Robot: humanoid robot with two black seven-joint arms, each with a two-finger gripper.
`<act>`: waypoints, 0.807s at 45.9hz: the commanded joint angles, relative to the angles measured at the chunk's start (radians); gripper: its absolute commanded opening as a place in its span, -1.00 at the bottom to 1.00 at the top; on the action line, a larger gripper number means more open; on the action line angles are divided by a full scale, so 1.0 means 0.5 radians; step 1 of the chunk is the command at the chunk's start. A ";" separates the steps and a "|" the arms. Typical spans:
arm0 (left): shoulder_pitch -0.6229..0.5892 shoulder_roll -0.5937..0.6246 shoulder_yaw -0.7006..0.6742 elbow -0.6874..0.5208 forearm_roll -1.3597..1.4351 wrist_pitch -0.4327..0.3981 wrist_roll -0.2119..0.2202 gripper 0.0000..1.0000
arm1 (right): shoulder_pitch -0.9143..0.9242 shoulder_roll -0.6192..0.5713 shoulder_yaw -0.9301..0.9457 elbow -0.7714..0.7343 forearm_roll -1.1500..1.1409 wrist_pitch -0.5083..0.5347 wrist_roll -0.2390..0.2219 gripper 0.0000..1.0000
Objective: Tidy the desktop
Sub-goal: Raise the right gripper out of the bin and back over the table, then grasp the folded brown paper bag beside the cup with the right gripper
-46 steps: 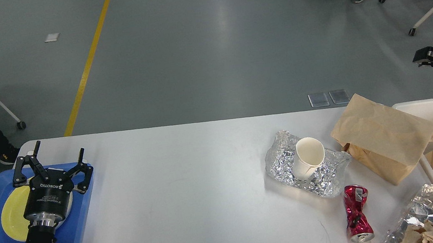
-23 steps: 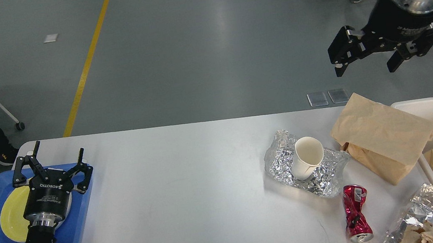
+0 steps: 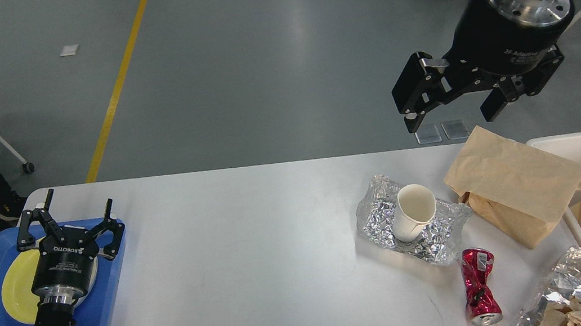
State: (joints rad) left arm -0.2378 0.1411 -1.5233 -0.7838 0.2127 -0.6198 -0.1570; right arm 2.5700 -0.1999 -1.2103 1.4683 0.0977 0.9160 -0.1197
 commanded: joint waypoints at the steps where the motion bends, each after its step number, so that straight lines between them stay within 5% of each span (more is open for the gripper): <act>1: 0.000 0.000 0.003 0.000 0.001 0.000 0.001 0.93 | -0.041 0.001 0.000 -0.001 -0.005 -0.025 0.003 1.00; 20: 0.000 0.000 0.000 0.000 -0.002 0.000 -0.002 0.93 | -0.433 -0.131 -0.147 -0.043 -0.094 -0.420 0.000 1.00; 37: 0.000 0.000 0.003 0.000 -0.002 0.000 -0.002 0.93 | -1.452 -0.474 -0.206 -0.678 -0.079 -0.859 0.006 1.00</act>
State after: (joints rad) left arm -0.2378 0.1411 -1.5221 -0.7845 0.2119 -0.6198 -0.1581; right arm 1.9850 -0.4265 -1.3236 1.2275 0.0533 0.5289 -0.1181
